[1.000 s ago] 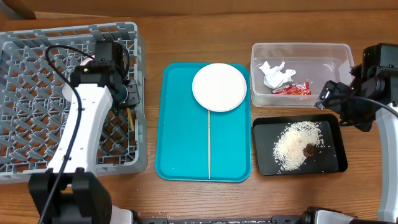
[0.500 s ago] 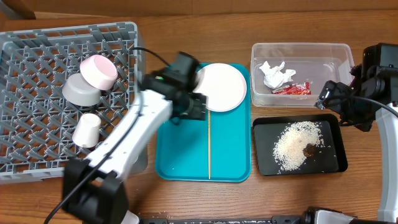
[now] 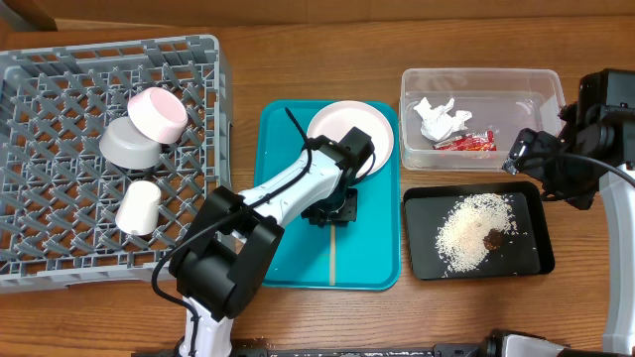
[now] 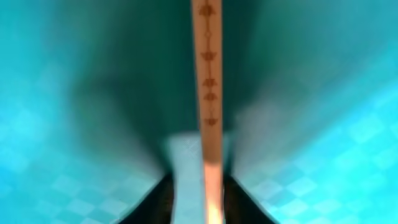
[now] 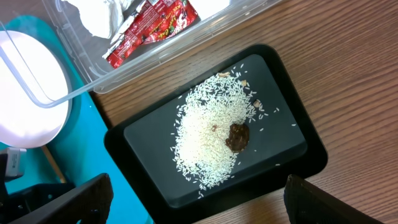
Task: Sort waste into correct bins and load items into the dishwasher
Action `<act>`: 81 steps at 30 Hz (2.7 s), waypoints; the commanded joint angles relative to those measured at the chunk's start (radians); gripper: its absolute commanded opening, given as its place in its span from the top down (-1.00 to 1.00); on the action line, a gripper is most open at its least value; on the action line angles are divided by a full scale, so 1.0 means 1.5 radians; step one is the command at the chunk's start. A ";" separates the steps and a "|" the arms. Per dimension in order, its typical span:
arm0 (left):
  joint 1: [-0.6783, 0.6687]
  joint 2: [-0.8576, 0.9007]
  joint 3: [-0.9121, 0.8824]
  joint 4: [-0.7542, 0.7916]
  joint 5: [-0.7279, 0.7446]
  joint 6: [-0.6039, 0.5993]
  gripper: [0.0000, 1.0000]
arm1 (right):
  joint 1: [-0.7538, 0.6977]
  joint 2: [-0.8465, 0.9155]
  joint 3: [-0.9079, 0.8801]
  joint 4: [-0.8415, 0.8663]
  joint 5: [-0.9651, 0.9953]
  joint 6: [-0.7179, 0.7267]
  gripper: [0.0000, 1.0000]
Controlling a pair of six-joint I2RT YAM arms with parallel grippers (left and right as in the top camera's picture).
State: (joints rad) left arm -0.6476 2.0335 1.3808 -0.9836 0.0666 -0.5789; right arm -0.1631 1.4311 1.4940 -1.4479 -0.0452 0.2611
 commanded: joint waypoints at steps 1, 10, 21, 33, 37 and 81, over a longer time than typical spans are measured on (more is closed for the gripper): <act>0.003 0.018 -0.004 -0.014 -0.012 -0.009 0.74 | -0.002 -0.016 0.019 0.003 -0.001 0.000 -0.79; 0.092 -0.076 -0.001 -0.068 -0.059 -0.009 0.92 | -0.002 -0.016 0.019 0.002 -0.001 0.000 -0.79; 0.363 -0.308 0.016 -0.055 -0.144 0.174 0.92 | -0.002 -0.016 0.019 0.003 -0.001 0.000 -0.79; 0.407 -0.265 0.020 -0.004 -0.069 0.242 0.09 | -0.002 -0.016 0.019 0.002 -0.001 0.000 -0.79; 0.341 -0.275 0.020 0.023 0.053 0.245 -0.04 | -0.002 -0.016 0.019 0.002 -0.001 0.000 -0.79; 0.165 -0.205 0.248 -0.026 0.075 0.319 0.92 | -0.002 -0.016 0.019 -0.001 -0.001 0.000 -0.79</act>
State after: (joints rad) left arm -0.5137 1.8336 1.7256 -1.0100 0.0620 -0.0528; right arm -0.1631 1.4311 1.4940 -1.4525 -0.0452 0.2611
